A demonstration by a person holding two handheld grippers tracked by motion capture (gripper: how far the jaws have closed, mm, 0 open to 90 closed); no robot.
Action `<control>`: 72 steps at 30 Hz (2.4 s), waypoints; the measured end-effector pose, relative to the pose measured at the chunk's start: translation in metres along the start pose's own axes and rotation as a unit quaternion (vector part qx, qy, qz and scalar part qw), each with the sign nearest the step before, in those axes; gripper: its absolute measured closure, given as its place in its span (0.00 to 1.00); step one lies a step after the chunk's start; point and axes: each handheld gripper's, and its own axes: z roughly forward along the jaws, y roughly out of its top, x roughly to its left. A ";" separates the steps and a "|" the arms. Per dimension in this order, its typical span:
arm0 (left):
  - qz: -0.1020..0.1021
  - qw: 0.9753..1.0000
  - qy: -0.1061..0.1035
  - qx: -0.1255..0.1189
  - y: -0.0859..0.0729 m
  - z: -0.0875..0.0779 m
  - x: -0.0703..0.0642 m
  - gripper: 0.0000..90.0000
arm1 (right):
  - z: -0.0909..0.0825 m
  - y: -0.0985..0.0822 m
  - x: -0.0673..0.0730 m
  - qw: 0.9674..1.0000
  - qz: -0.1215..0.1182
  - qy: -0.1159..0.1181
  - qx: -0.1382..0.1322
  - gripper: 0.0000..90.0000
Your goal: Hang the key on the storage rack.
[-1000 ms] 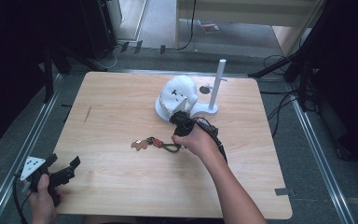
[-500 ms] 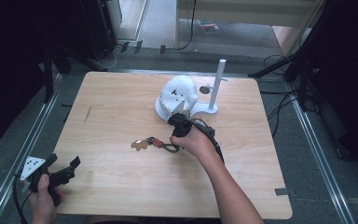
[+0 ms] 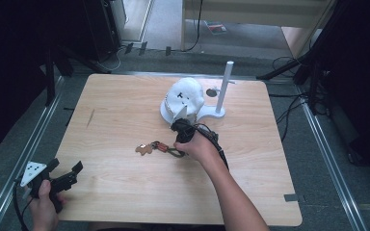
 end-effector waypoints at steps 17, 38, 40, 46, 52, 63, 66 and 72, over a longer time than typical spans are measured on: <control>0.001 1.000 0.001 0.000 0.000 0.000 0.000 0.08 | 0.004 0.006 0.005 1.000 -0.016 -0.006 0.000 0.75; 0.002 1.000 0.002 0.001 0.000 0.000 0.000 0.08 | 0.006 -0.006 0.014 0.995 -0.096 -0.032 0.012 0.96; 0.001 1.000 0.001 0.001 0.000 0.000 0.000 0.08 | 0.006 -0.007 0.014 0.994 -0.097 -0.040 0.003 0.97; 0.001 1.000 0.001 0.001 0.000 0.000 0.000 0.08 | -0.013 -0.011 0.000 0.996 -0.085 -0.035 -0.021 0.97; 0.003 1.000 0.002 0.002 0.000 0.000 -0.001 0.08 | -0.047 -0.016 -0.010 0.995 -0.080 -0.042 -0.037 0.98; 0.002 1.000 0.002 0.002 0.000 0.000 -0.001 0.08 | -0.089 -0.021 -0.025 0.996 -0.057 -0.045 -0.045 0.98; 0.001 1.000 0.002 0.002 0.000 0.000 -0.001 0.08 | -0.097 -0.022 -0.028 0.997 -0.048 -0.042 -0.040 0.98; 0.000 1.000 0.003 0.002 0.000 0.000 -0.001 0.08 | -0.116 -0.022 -0.033 0.997 -0.045 -0.047 -0.048 0.98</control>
